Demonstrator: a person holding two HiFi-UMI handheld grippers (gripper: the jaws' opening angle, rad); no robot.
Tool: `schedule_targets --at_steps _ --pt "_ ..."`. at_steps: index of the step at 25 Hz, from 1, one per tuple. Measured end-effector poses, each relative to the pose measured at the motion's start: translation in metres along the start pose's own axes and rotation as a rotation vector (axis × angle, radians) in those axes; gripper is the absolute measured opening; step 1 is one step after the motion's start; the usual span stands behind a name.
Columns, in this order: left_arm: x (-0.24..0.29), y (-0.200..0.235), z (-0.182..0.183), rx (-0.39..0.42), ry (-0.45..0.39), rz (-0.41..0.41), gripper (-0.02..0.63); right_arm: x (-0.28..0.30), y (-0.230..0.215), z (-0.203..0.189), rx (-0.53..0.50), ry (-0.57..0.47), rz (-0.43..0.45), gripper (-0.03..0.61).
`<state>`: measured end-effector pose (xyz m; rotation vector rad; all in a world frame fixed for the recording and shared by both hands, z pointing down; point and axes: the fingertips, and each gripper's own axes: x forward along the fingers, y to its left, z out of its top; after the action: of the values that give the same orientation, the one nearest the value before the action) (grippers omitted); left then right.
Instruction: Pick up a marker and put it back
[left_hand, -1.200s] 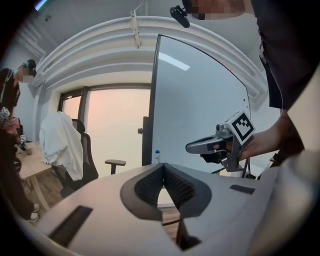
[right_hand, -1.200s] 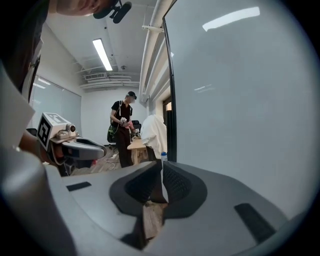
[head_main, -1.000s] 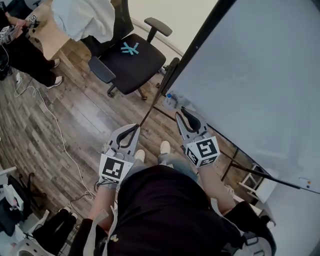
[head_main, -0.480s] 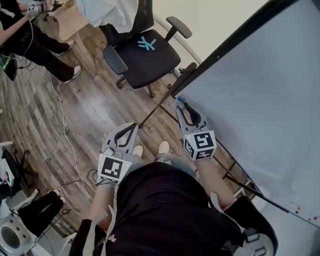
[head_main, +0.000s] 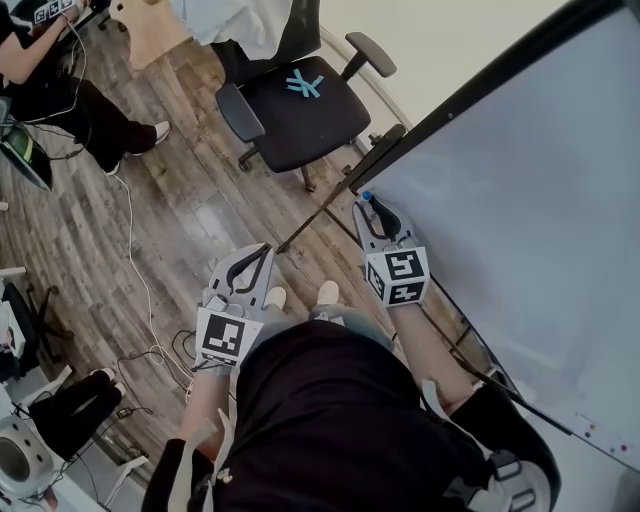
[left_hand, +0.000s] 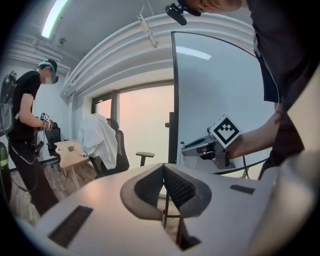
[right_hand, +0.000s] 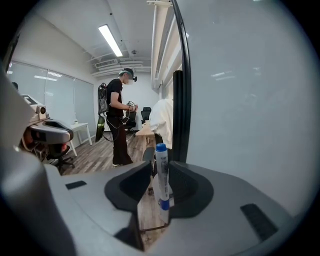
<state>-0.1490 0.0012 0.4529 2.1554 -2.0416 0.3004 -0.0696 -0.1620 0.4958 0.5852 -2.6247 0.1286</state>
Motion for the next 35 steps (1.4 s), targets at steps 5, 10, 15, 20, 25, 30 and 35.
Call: schedule_targets --at_steps 5,10,15,20,25,30,35 --pt "-0.004 -0.001 -0.004 -0.007 -0.002 0.008 0.008 0.003 -0.003 -0.003 -0.01 0.012 -0.022 0.096" --pt "-0.006 0.001 -0.004 -0.006 -0.004 0.006 0.008 0.004 -0.005 -0.002 -0.013 0.013 -0.037 0.08" --pt "-0.007 0.0 -0.002 -0.008 -0.004 -0.005 0.008 -0.001 -0.004 -0.002 -0.009 0.008 -0.046 0.08" --pt "0.0 -0.003 0.002 -0.019 0.001 -0.028 0.008 -0.008 -0.009 0.004 0.001 -0.014 -0.057 0.078" --pt "0.005 -0.007 0.01 0.006 -0.029 -0.061 0.008 -0.023 -0.01 0.017 0.006 -0.038 -0.076 0.079" --pt "0.011 -0.013 0.019 0.013 -0.036 -0.098 0.008 -0.041 -0.012 0.034 0.017 -0.069 -0.094 0.078" --pt "0.02 -0.022 0.024 0.021 -0.05 -0.14 0.008 -0.061 -0.016 0.048 0.035 -0.112 -0.119 0.078"
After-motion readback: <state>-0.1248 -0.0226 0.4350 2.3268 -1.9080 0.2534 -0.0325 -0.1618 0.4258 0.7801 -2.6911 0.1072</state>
